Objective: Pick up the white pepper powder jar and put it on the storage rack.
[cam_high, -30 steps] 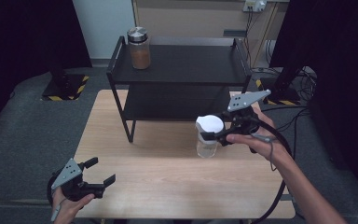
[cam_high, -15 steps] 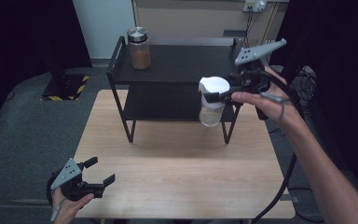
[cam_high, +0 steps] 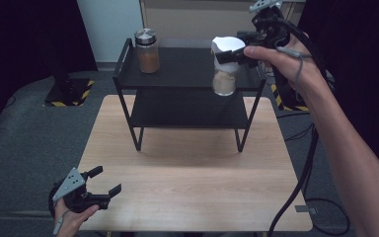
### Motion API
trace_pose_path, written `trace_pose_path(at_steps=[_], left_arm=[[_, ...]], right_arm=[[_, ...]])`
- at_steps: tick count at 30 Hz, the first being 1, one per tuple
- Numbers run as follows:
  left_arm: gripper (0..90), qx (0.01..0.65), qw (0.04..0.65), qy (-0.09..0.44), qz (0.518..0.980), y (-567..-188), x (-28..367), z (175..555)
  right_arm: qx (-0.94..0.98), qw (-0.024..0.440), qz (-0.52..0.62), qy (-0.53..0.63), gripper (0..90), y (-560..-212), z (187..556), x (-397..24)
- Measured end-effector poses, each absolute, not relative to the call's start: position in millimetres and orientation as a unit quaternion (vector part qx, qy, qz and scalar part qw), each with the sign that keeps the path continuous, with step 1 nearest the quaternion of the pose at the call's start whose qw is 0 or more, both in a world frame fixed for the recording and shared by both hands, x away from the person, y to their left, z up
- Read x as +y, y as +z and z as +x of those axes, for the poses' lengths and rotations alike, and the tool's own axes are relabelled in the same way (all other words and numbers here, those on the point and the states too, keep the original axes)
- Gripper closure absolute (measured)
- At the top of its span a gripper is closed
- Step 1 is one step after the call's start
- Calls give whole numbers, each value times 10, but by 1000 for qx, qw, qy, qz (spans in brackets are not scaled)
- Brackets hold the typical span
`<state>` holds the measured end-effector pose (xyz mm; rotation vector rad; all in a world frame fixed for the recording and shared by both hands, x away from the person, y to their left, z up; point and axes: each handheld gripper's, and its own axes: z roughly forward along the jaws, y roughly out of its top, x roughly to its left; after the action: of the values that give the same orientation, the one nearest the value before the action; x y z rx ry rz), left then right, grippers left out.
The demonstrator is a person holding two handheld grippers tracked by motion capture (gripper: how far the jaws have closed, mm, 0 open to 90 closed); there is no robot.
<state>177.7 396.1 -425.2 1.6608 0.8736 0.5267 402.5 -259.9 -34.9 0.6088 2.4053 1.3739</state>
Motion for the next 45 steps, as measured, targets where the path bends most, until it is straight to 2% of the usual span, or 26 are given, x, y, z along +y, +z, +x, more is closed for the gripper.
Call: trace_pose_path(at_steps=[10,24,45], left_arm=[[11,375,567,218,700,-4270,3975,1777],[11,374,567,218,701,-4275,3974,1786],[11,375,567,218,700,-4274,3983,1788]], right_arm=[[823,167,256,479,314,-295,4305,-2499],[794,208,326,468,314,-427,4534,-2313],[803,195,336,452,314,-552,4721,-2289]])
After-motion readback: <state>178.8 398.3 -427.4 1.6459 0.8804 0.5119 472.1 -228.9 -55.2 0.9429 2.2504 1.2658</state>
